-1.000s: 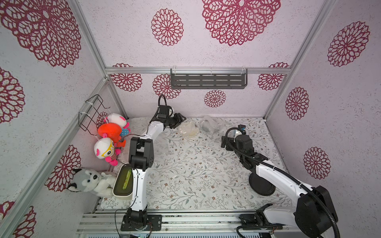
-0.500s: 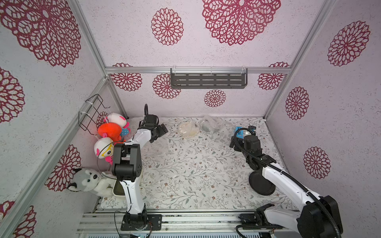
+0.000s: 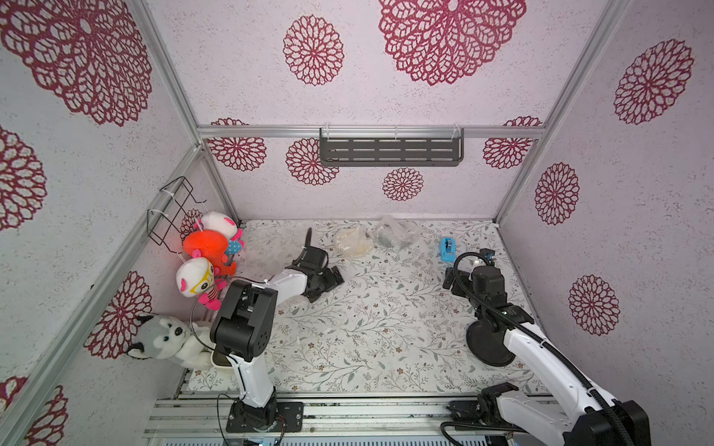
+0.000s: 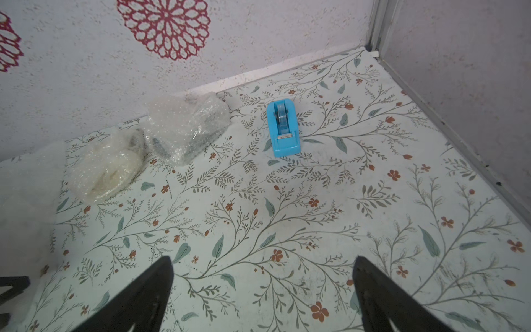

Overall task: Wrap dinner plates in bubble wrap
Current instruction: Move the bubble wrap to the center of the board.

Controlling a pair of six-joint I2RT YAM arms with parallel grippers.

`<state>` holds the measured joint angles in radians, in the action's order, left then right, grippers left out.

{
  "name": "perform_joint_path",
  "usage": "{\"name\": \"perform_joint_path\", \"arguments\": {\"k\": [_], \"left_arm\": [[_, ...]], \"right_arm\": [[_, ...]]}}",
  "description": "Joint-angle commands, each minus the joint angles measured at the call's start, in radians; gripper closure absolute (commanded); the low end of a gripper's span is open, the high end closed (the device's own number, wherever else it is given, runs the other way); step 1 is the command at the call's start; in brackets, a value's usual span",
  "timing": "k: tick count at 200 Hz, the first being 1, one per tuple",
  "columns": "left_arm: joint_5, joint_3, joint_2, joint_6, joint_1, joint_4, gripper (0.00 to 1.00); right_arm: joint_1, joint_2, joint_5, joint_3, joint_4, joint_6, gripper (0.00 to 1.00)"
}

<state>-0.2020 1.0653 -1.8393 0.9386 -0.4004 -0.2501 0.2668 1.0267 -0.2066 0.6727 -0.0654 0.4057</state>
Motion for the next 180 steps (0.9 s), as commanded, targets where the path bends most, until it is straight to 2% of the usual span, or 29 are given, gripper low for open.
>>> {"name": "perform_joint_path", "arguments": {"k": [1, 12, 20, 36, 49, 61, 97, 125, 157, 171, 180], "left_arm": [[-0.233, -0.044, -0.037, 0.236, -0.156, 0.130, 0.02], [-0.263, 0.017, -0.028, 0.267, -0.231, 0.171, 0.02], [-0.228, 0.083, -0.002, 0.230, -0.270, 0.109, 0.02], [-0.004, 0.214, 0.083, 0.084, -0.305, -0.154, 0.02], [0.162, 0.230, 0.163, 0.041, -0.295, -0.256, 0.02], [0.255, 0.212, 0.217, 0.022, -0.260, -0.315, 0.02], [0.425, 0.133, 0.299, -0.002, -0.106, -0.437, 0.02], [0.522, 0.089, 0.351, -0.028, 0.003, -0.463, 0.02], [0.516, 0.056, 0.398, -0.033, 0.110, -0.453, 0.02], [0.508, 0.045, 0.418, -0.040, 0.140, -0.452, 0.02], [0.500, 0.031, 0.434, -0.055, 0.154, -0.442, 0.02]], "right_arm": [[-0.006, 0.027, 0.179, -0.004, 0.066, -0.027, 0.01], [-0.005, 0.065, 0.248, -0.004, 0.090, -0.022, 0.01], [-0.003, 0.094, 0.302, 0.002, 0.101, -0.011, 0.01], [0.021, 0.153, 0.429, -0.006, 0.146, 0.014, 0.02], [0.077, 0.215, 0.479, -0.001, 0.162, 0.019, 0.03], [0.147, 0.286, 0.440, 0.022, 0.133, 0.033, 0.04], [0.327, 0.547, 0.357, 0.154, 0.069, 0.085, 0.08], [0.419, 0.770, 0.277, 0.367, 0.031, 0.063, 0.08], [0.500, 1.070, 0.177, 0.684, -0.132, -0.031, 0.09], [0.525, 1.165, 0.151, 0.805, -0.205, -0.058, 0.16], [0.540, 1.200, 0.147, 0.851, -0.240, -0.068, 0.29]]}}
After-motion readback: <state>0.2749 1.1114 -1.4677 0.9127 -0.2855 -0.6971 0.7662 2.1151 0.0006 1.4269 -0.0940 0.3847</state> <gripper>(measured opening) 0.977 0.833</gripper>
